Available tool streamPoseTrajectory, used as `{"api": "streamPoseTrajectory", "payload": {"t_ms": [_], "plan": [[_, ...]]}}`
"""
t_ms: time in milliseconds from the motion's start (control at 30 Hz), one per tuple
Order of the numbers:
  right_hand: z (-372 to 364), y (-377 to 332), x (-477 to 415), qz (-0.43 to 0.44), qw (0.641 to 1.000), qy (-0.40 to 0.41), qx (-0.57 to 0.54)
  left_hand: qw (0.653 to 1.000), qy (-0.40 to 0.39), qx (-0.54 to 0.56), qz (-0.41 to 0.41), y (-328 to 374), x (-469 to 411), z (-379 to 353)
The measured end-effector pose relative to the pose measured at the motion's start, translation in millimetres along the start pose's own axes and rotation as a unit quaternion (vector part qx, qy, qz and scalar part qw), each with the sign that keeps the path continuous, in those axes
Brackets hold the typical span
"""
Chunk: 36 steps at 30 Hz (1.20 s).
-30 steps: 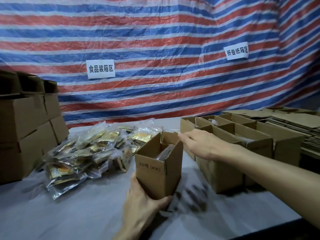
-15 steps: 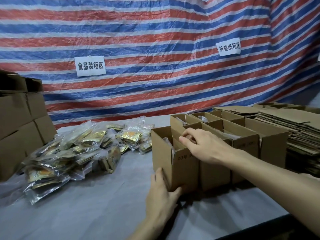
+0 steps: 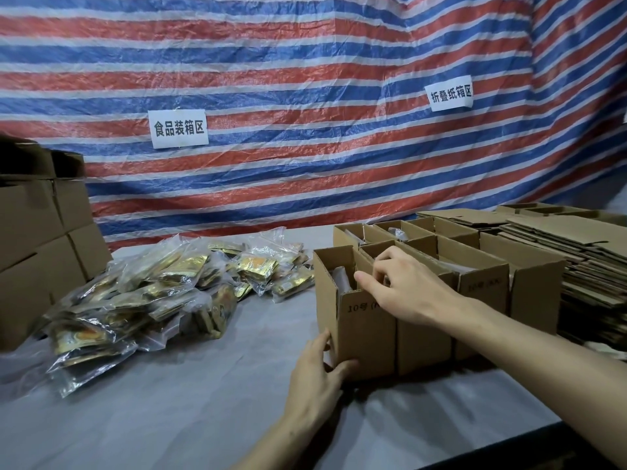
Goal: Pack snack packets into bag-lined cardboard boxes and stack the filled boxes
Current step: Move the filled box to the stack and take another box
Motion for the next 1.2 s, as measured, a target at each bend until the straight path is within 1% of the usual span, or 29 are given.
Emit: {"api": "streamPoseTrajectory", "payload": {"t_ms": [100, 200, 367, 433, 533, 633, 700, 767, 833, 933, 1000, 1033, 1100, 1200], "plan": [[-3, 0, -2, 0.016, 1.000, 0.004, 0.002, 1.000, 0.008, 0.001, -0.025, -3, 3, 1], [-5, 0, -2, 0.033, 0.999, 0.010, 0.000, 1.000, -0.003, 0.013, -0.024, -6, 6, 0], [-3, 3, -3, 0.012, 0.999, 0.036, -0.014, 0.999, -0.004, 0.017, -0.030, -4, 10, -2], [-3, 3, -4, -0.004, 1.000, 0.027, 0.000, 0.999, -0.010, 0.015, -0.028, -2, 10, -2], [-4, -1, -5, -0.028, 0.999, 0.011, 0.031, 0.999, -0.040, -0.006, -0.015, -2, 7, 0], [0, -15, -8, -0.019, 0.995, 0.048, 0.087, 0.996, -0.060, -0.059, 0.002, 0, 7, 13], [3, -33, -10, 0.010, 0.993, 0.086, 0.084, 0.996, -0.055, -0.073, 0.000, 6, 9, 33], [2, -57, -11, 0.046, 0.992, 0.102, 0.050, 0.997, -0.035, -0.074, -0.001, 13, 12, 63], [-4, -87, -13, 0.078, 0.992, 0.102, 0.006, 0.997, 0.001, -0.073, -0.013, 19, 16, 104], [-18, -134, -17, 0.110, 0.989, 0.087, -0.048, 0.990, 0.076, -0.117, -0.029, 21, 28, 179], [-32, -166, -19, 0.130, 0.986, 0.064, -0.081, 0.975, 0.125, -0.180, -0.036, 17, 37, 233], [-39, -183, -20, 0.138, 0.985, 0.049, -0.092, 0.961, 0.151, -0.226, -0.038, 15, 43, 262], [-52, -214, -20, 0.161, 0.980, 0.030, -0.117, 0.923, 0.203, -0.326, -0.025, 6, 54, 319], [-71, -252, -18, 0.195, 0.970, 0.002, -0.145, 0.854, 0.278, -0.439, 0.026, -13, 75, 406]]}}
Point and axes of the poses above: each hand's wrist, its own x-axis away from the middle knuckle, its own z-axis out of the back of the hand, y = z × x, the point moved 6 cm from there along -x, towards the middle knuckle, and after that the axes turned 1 degree about x, right-handed, at the moved point
